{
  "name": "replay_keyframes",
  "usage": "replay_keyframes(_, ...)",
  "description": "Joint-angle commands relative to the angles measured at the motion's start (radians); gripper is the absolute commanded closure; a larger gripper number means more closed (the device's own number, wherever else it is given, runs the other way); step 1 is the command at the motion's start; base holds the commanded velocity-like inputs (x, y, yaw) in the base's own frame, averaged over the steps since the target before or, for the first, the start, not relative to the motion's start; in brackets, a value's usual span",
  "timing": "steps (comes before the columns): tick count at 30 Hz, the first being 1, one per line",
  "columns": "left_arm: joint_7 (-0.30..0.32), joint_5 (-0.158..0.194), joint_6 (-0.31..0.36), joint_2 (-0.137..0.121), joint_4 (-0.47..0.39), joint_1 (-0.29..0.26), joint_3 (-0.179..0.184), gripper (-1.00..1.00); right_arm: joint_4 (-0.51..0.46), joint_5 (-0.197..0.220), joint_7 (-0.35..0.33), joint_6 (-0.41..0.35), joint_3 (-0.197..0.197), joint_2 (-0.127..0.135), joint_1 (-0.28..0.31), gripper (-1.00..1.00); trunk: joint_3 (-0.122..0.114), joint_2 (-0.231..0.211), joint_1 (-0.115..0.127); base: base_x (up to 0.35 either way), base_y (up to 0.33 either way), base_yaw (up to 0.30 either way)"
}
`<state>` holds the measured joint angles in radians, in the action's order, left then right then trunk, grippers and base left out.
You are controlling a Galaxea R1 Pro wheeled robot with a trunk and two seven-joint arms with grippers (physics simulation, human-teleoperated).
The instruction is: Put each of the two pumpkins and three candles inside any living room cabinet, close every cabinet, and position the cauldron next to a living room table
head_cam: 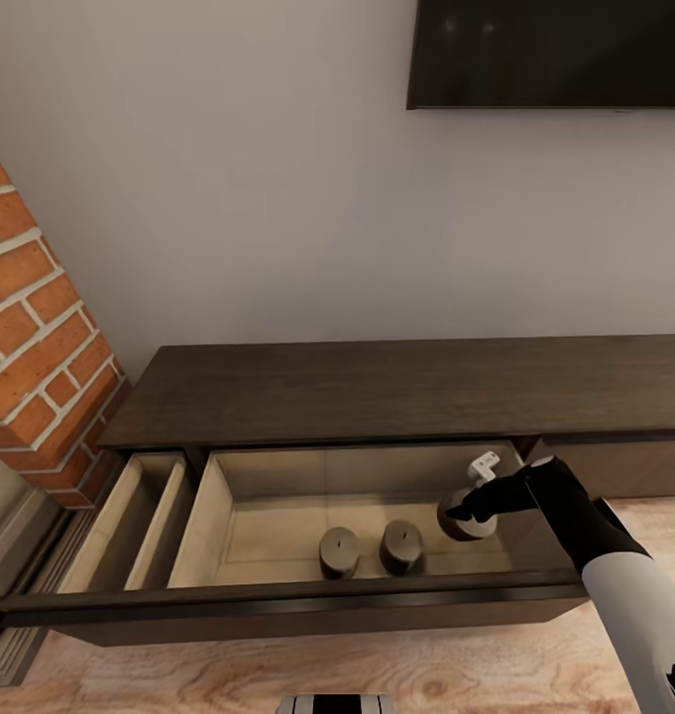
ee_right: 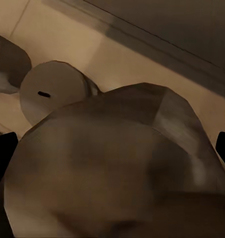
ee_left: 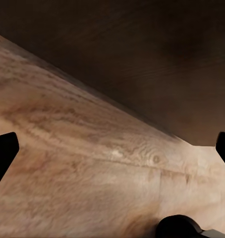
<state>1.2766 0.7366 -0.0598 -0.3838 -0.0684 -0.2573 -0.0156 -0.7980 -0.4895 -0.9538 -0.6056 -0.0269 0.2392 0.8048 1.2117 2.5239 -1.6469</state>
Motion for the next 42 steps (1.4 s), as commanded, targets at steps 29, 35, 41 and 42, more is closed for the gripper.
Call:
replay_keyframes(29, -0.003, -0.002, -0.006, 0.000, 0.000, 0.000, -0.001, -1.00, 0.199, -0.005, 0.067, 0.123, -0.006, -0.041, 0.001, 1.00, 0.001, 0.000, 0.000, 0.046, -0.028, 0.000)
replay_keyframes(35, -0.002, -0.002, -0.006, 0.000, 0.000, 0.000, -0.001, -1.00, 0.215, -0.008, 0.071, 0.135, -0.004, -0.055, 0.001, 1.00, 0.001, 0.000, 0.000, 0.000, 0.000, 0.000)
replay_keyframes(41, -0.002, -0.002, -0.006, 0.000, 0.000, 0.000, -0.001, -1.00, 0.246, -0.007, 0.075, 0.140, -0.006, -0.060, 0.001, 1.00, 0.001, 0.000, 0.000, 0.000, 0.000, 0.000)
replay_keyframes(42, -0.002, -0.002, -0.006, 0.000, 0.000, 0.000, -0.001, -1.00, 0.250, -0.007, 0.080, 0.142, -0.006, -0.061, 0.001, 1.00, 0.001, 0.000, 0.000, 0.000, 0.000, 0.000)
